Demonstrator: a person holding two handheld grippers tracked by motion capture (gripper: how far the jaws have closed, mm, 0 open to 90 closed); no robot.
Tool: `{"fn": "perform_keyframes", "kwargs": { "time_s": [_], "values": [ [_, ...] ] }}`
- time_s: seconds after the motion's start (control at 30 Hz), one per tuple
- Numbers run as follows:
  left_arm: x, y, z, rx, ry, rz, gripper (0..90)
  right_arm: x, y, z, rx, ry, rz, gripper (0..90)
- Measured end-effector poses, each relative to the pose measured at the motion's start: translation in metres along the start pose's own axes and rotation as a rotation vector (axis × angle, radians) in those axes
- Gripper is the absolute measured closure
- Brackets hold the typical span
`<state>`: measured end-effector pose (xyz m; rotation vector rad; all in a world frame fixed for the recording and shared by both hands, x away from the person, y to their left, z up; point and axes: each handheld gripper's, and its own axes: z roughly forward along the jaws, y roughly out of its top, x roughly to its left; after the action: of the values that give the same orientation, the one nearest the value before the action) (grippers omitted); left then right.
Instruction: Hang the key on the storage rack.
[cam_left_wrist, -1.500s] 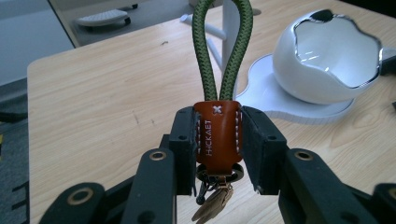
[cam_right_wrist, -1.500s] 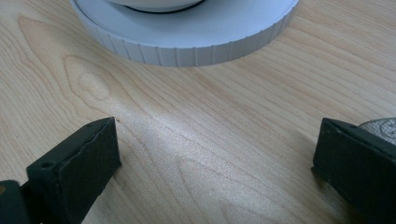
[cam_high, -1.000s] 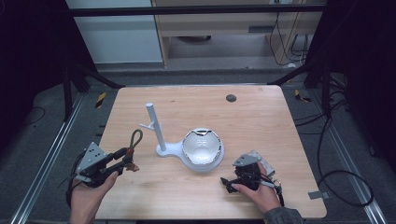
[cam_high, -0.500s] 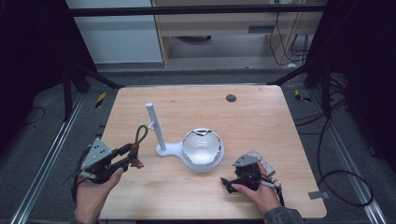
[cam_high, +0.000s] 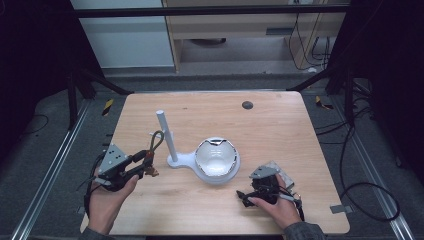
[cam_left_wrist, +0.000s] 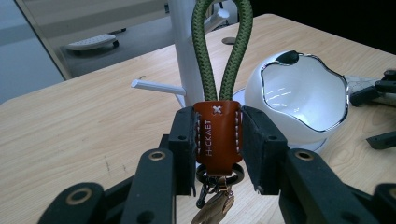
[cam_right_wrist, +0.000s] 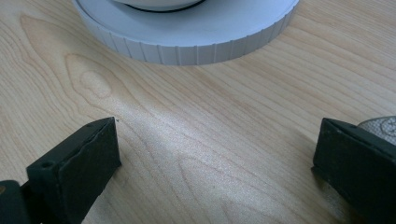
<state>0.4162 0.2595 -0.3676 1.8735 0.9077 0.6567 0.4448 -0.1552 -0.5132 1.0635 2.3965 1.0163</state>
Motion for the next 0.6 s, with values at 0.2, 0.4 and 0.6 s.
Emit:
{"fn": "perform_keyframes", "kwargs": {
  "time_s": [0.2,0.4,0.6],
  "values": [
    [0.001,-0.002,0.009,0.017,0.001,-0.011,65.7,0.0,0.0,0.0,0.001,0.001,0.001,0.5],
    [0.003,-0.004,0.019,0.028,0.007,-0.028,65.7,0.0,0.0,0.0,0.0,0.001,0.001,0.5],
    [0.006,-0.007,0.032,0.047,0.01,-0.051,65.6,0.0,0.0,0.0,0.001,0.001,0.001,0.5]
  ]
}}
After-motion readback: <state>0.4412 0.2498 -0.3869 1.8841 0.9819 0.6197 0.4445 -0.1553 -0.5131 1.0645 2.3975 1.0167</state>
